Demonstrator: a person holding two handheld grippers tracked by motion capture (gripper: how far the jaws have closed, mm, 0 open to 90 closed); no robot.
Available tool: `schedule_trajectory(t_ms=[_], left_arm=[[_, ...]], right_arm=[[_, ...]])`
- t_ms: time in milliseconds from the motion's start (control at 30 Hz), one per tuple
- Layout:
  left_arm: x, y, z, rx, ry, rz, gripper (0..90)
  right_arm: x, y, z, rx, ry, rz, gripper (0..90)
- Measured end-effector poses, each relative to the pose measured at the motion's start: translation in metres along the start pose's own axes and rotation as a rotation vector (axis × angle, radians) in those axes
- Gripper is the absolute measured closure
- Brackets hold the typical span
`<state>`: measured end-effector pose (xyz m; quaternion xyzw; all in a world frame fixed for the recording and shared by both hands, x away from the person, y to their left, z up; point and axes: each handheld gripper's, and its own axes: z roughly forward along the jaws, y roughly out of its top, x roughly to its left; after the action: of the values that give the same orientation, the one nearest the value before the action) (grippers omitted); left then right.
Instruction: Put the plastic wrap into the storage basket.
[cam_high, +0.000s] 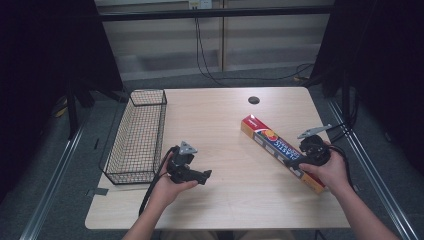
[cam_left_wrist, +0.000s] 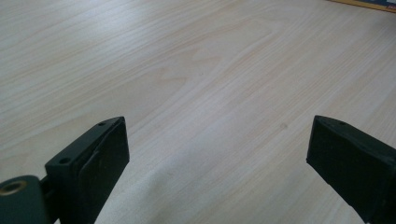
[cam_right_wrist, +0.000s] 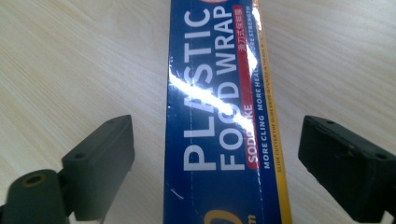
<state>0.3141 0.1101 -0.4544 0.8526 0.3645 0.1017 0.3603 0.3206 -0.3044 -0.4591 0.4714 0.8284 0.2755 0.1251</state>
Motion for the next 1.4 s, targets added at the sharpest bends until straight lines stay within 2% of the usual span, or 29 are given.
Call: schedule_trajectory(t_ms=[33,100,133,167,200,267,333,367,567,600,667,833,867,933,1067,1133,1167,1233,1400], left_arm=[[0.0,-0.001,-0.001,0.015,0.001,0.008,5.6],[0.0,-0.002,-0.001,0.012,0.007,0.008,5.6],[-0.001,-0.003,0.0,-0.002,0.002,-0.007,5.6],[0.0,-0.003,-0.002,0.023,0.007,0.019,5.8],[-0.001,-0.003,-0.001,0.019,0.009,0.014,5.7],[-0.001,-0.003,0.0,0.016,-0.003,0.006,5.8],[-0.002,-0.003,0.001,0.009,0.004,-0.011,5.8],[-0.001,-0.003,0.0,0.024,0.001,0.011,5.8],[0.0,-0.004,0.002,0.029,0.008,0.01,5.8],[0.0,-0.004,0.002,0.031,-0.001,0.005,5.8],[0.001,-0.004,0.003,0.032,0.0,0.005,5.8],[0.001,-0.004,0.002,0.034,0.001,0.006,6.1],[0.001,-0.004,0.003,0.031,-0.002,0.004,6.1],[0.002,-0.004,0.002,0.038,0.003,0.008,6.1],[0.002,-0.005,0.002,0.036,0.007,-0.001,6.1],[0.002,-0.005,0.002,0.033,0.004,-0.001,6.1],[0.003,-0.005,0.002,0.032,0.001,-0.002,6.2],[0.003,-0.005,0.002,0.034,0.003,-0.002,6.2],[0.002,-0.005,0.004,0.04,0.003,0.005,6.4]], right_arm=[[-0.001,0.0,0.001,0.004,0.001,-0.008,11.3],[-0.001,-0.001,0.003,0.006,-0.002,0.002,11.4],[-0.001,0.0,0.003,0.007,-0.007,0.005,13.2],[-0.001,0.0,0.003,0.022,0.002,0.007,17.4],[0.0,0.001,0.004,0.033,0.018,0.005,18.5],[0.0,0.002,0.005,0.045,0.015,0.008,18.6],[-0.001,0.003,0.006,0.052,0.017,0.013,19.0],[-0.001,0.003,0.006,0.052,0.017,0.019,19.3],[-0.004,0.004,0.008,0.051,0.026,0.01,26.0],[-0.004,0.005,0.009,0.075,0.034,0.003,27.1],[-0.004,0.005,0.009,0.078,0.034,0.002,28.2],[-0.003,0.01,0.01,0.134,0.035,0.012,31.2],[-0.004,0.01,0.011,0.139,0.03,0.001,32.2],[-0.004,0.011,0.011,0.156,0.028,0.02,32.9],[-0.006,0.013,0.014,0.183,0.024,0.021,35.4],[-0.006,0.014,0.014,0.203,0.024,0.042,35.8],[-0.007,0.014,0.015,0.205,0.027,0.033,36.0],[-0.006,0.016,0.015,0.218,0.023,0.05,36.2],[-0.007,0.018,0.015,0.248,0.027,0.056,36.4]])
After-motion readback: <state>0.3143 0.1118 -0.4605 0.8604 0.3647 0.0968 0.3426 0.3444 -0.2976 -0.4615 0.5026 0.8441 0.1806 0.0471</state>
